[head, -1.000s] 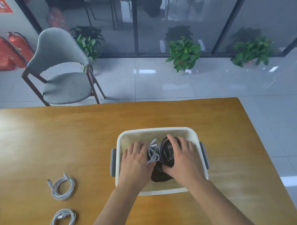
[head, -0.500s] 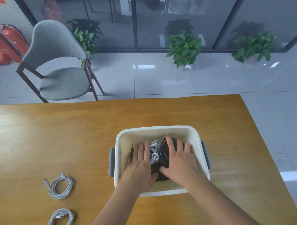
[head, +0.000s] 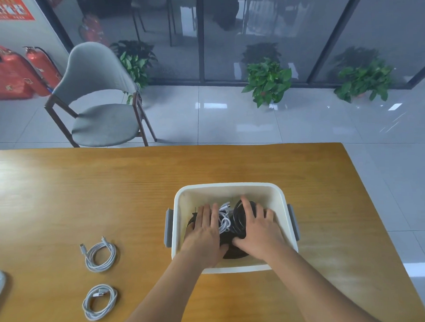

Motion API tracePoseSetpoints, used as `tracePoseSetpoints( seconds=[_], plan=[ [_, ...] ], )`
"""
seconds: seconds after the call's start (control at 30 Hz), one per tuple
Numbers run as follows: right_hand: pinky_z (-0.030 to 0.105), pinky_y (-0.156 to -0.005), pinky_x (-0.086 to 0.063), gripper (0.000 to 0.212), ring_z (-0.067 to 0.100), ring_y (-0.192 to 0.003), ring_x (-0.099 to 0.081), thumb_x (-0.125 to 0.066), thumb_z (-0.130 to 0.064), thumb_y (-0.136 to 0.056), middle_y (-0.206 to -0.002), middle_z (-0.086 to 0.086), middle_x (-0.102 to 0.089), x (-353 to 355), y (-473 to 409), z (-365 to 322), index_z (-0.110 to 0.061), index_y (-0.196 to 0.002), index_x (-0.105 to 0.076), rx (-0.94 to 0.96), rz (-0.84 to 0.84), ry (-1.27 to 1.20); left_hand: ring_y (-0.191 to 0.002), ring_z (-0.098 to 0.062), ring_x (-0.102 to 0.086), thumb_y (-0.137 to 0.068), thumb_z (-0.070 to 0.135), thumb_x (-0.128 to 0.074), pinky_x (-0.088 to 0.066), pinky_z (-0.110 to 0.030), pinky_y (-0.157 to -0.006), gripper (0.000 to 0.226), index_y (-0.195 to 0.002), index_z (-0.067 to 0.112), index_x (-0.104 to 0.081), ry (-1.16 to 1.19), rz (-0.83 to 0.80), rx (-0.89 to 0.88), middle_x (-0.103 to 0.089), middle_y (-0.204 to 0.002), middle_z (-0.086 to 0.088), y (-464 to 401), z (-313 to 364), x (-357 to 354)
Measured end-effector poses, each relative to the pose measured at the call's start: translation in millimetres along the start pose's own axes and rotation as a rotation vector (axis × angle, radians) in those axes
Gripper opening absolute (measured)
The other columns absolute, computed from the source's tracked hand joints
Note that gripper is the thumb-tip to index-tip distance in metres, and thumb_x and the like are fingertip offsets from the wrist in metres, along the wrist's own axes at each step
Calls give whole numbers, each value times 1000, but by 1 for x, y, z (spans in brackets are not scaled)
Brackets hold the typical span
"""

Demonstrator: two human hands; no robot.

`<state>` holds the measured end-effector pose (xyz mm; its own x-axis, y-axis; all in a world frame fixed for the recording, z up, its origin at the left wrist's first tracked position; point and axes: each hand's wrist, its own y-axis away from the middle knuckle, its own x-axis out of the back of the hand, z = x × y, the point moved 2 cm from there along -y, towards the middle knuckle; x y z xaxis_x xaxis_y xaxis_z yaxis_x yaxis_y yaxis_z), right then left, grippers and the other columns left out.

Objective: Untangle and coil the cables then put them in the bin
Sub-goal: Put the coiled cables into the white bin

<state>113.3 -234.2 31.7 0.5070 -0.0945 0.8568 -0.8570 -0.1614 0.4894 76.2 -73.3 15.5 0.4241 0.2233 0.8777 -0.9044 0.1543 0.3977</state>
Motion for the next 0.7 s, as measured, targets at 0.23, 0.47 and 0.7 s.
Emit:
tracePoseSetpoints(
  seconds=[0.23,0.47,0.7],
  plan=[
    [47,-120,-34,115,38,-154,-15,-62,-77,-82,-168,7,-21,-4,29,-2,-37,-163,9,1,-19,-31,-160,-24,1,-101,46,-52,-18,-43,-128,92,-163,19,11,53,52,6,-1,-173,-6,34,-3,-5],
    [49,-124,-29,110,35,-158,-14,-58,-81,-82,-171,2,-18,-8,61,-13,-42,-163,6,31,-71,-29,-160,-23,1,-101,46,-53,-18,-43,-128,90,-164,22,7,88,73,60,0,-173,-4,78,-9,-17],
    [46,-124,-28,103,32,-156,-18,-57,-77,-87,-169,4,-22,-16,89,-39,-42,-164,2,126,-97,25,-157,-19,-15,-103,46,-47,-31,-36,-123,75,-163,22,-9,155,249,68,-19,-169,-1,129,-29,-26]
  ],
)
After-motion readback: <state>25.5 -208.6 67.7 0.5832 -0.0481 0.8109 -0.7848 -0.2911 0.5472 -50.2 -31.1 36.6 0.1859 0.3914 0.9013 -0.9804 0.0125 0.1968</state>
